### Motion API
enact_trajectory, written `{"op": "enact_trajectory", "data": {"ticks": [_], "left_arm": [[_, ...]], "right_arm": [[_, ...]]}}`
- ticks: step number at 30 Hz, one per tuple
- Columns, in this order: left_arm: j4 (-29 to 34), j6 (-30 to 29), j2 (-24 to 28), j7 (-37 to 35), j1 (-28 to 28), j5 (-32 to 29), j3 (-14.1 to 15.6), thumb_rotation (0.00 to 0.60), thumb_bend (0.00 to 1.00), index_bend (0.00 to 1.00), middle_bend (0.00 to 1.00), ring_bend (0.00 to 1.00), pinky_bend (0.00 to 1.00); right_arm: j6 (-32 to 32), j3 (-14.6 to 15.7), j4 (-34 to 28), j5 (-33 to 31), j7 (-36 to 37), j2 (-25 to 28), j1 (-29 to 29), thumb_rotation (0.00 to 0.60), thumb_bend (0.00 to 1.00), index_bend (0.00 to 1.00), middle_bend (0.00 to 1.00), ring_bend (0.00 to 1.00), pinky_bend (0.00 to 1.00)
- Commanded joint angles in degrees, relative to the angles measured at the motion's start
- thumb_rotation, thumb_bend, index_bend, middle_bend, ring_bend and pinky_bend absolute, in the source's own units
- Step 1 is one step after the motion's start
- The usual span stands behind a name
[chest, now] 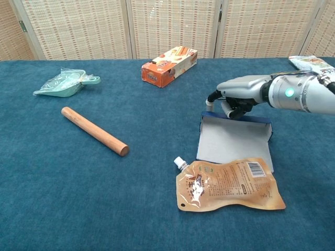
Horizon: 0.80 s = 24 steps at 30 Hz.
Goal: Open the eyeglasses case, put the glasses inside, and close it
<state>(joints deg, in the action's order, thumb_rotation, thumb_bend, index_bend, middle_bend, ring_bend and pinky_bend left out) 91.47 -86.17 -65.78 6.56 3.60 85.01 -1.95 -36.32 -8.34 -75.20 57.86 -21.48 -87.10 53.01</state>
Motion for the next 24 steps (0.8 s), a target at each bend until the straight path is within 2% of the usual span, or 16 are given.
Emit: {"op": "enact_trajectory", "data": {"ticks": [1,4,8,12,17,24], "left_arm": [[-0.2,-0.1,0.0,-0.3,-0.1,0.1,0.0,0.6,0.24,0.16,0.16,0.16,0.29],[-0.4,-0.2,-0.1,-0.6,-0.1,0.1,0.0,0.6,0.24,0.16,0.16,0.16,0.29],[-0.5,-0.1,-0.3,-0.8,-0.1,0.4,0.1,0.6,0.24,0.16,0.16,0.16,0.29],[-0.5,0.0,-0.6,-0.8,0.0,0.6,0.1,0.6,0.24,0.16,0.16,0.16,0.29],[-0.2,-0.1,-0.6,-0.5,0.2,1.0,0.2,0.6,0.24,0.16,0.16,0.16,0.29],[0.2,-0.6,-0.2,-0.3,-0.1,1.2,0.3,0.6,0.24,0.16,0.16,0.16,0.29]], "right_arm": [[-3.8,0.5,-3.8,3.7,1.8,1.7,-1.6,0.6,1.0,0.27,0.99,1.0,0.99],[-7.5,1.6,-7.4,7.6,3.4,4.6,-3.9,0.6,1.0,0.27,0.99,1.0,0.99],[-11.1,5.1,-12.3,13.9,4.9,9.9,-7.2,0.6,1.0,0.27,0.99,1.0,0.99],[-12.4,8.7,-14.6,17.6,5.5,13.4,-9.8,0.6,1.0,0.27,0.99,1.0,0.99],[-11.2,11.2,-13.4,18.6,4.9,14.3,-11.1,0.6,1.0,0.27,0.99,1.0,0.99],[-9.0,10.6,-8.2,17.4,3.3,10.8,-10.6,0.6,1.0,0.27,0.99,1.0,0.99]]}}
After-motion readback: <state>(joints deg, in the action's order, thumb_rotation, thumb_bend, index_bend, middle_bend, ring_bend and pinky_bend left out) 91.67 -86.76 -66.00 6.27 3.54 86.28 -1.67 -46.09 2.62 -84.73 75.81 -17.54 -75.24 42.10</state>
